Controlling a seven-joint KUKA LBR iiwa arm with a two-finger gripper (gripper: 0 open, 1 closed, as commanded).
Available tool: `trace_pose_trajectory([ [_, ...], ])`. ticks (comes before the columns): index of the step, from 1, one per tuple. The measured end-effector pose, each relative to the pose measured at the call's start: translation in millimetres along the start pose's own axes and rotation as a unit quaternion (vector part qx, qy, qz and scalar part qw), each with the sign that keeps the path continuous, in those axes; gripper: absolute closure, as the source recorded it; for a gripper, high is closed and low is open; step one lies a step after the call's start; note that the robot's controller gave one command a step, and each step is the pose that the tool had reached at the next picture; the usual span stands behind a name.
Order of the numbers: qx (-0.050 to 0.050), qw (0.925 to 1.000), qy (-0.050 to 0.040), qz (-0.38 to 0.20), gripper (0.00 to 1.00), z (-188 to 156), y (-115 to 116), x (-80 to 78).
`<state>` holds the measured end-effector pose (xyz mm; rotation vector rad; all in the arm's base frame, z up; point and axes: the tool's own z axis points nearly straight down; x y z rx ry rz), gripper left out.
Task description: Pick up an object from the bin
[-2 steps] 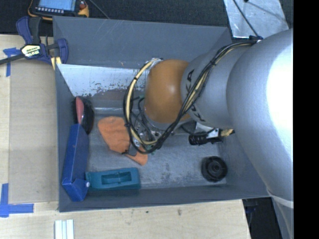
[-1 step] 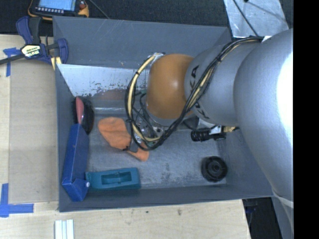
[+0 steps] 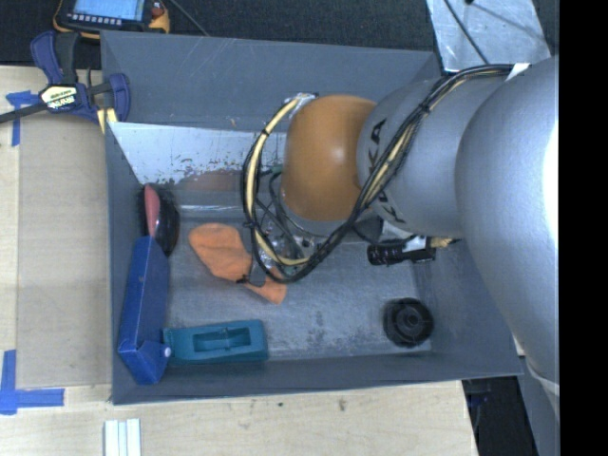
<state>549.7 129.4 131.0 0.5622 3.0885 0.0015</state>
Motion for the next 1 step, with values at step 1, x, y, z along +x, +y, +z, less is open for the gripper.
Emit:
trace_pose_trajectory([
  [1, -0.001, 1.0, -0.0011, 0.0, 1.0, -11.1, 0.2, -0.6],
])
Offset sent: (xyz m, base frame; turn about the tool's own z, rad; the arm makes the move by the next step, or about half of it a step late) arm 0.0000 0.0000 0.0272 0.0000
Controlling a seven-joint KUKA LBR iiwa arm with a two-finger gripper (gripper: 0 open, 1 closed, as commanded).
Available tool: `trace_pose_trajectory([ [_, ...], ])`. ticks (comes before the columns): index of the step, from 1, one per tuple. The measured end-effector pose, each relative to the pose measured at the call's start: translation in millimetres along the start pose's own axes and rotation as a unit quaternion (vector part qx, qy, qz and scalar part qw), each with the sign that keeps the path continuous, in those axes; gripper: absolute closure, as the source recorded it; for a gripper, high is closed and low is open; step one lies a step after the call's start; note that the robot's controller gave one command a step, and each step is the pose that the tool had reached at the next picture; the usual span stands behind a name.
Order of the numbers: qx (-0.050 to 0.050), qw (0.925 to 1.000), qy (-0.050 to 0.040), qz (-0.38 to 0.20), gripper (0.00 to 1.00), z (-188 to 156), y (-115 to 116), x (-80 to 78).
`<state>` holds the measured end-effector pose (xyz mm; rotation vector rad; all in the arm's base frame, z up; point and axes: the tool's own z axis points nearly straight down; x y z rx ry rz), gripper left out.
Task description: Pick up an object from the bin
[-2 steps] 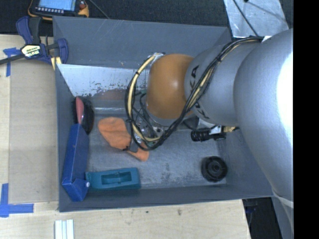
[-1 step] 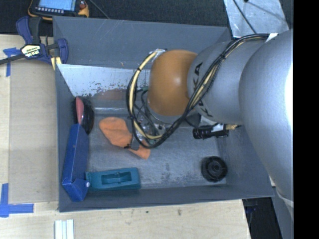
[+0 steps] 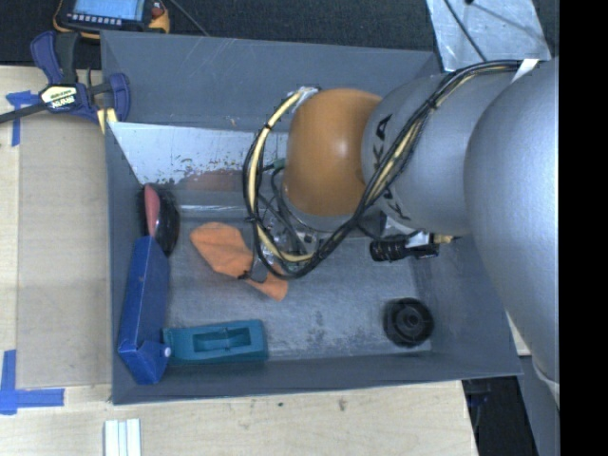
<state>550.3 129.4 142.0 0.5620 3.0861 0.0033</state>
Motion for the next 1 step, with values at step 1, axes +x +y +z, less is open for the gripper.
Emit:
trace_pose_trajectory([
  [1, 0.0, 1.0, -0.0004, 0.0, 1.0, -5.3, 0.0, -0.5],
])
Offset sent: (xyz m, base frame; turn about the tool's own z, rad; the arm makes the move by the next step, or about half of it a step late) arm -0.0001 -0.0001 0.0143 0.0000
